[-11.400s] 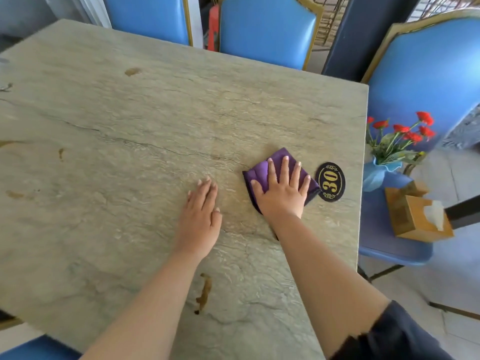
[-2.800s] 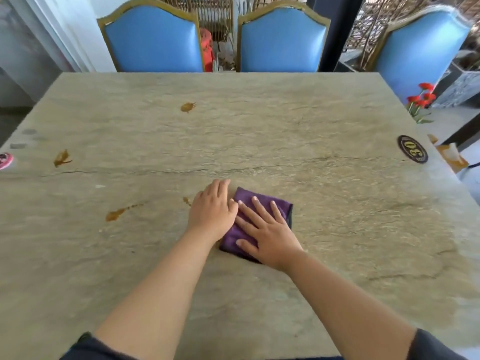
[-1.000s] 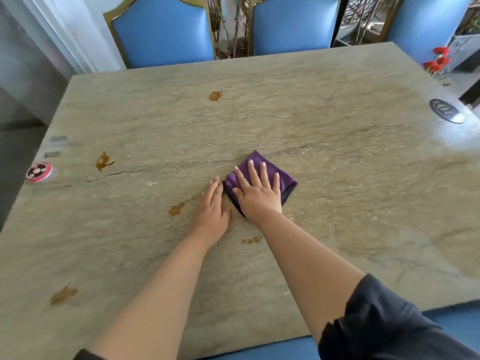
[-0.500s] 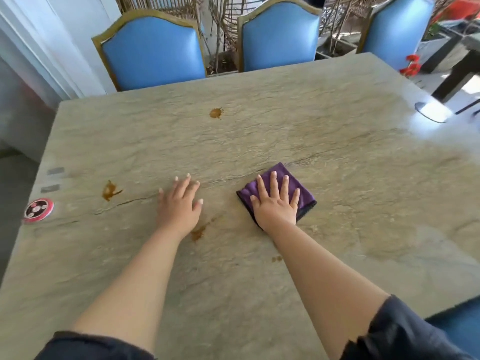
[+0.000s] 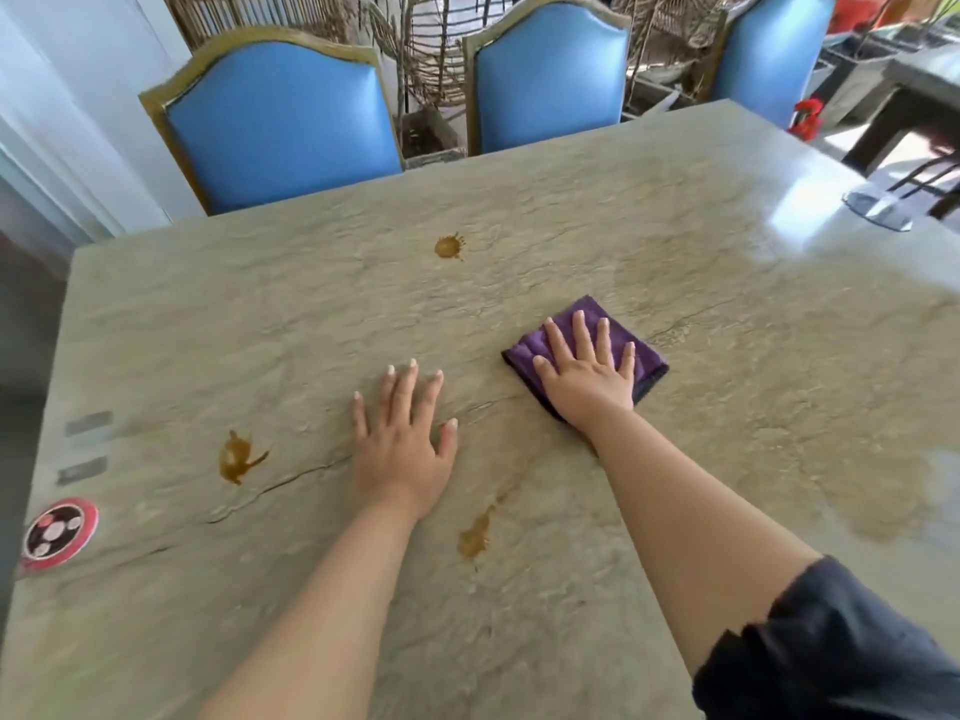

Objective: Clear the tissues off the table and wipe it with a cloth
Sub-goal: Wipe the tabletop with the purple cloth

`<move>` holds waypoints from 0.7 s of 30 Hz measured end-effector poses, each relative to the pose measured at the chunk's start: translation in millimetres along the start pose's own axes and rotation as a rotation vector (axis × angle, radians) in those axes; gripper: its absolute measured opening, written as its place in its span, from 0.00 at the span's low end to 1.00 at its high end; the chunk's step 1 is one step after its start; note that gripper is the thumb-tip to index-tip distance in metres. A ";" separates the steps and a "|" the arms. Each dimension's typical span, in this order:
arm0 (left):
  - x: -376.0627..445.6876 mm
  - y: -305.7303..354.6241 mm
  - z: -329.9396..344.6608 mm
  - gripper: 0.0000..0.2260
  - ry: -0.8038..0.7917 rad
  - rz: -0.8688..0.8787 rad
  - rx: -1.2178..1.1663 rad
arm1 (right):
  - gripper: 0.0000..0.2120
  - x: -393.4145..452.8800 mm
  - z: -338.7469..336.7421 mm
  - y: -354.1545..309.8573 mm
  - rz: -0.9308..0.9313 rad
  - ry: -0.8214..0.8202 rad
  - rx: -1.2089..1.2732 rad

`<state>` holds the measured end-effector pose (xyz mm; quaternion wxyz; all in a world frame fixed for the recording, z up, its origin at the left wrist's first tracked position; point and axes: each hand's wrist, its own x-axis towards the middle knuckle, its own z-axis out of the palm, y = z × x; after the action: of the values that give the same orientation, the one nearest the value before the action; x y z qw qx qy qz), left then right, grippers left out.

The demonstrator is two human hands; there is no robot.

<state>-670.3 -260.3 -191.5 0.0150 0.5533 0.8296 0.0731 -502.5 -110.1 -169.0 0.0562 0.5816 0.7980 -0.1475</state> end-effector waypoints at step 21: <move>52.9 53.2 -10.5 0.28 -0.196 0.516 -0.079 | 0.25 -40.2 -0.5 -20.8 0.169 0.306 0.604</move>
<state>-643.2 -192.6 -170.9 0.0976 0.7498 0.6522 0.0528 -509.3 -152.5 -154.5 -0.2270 0.6514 0.6663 -0.2830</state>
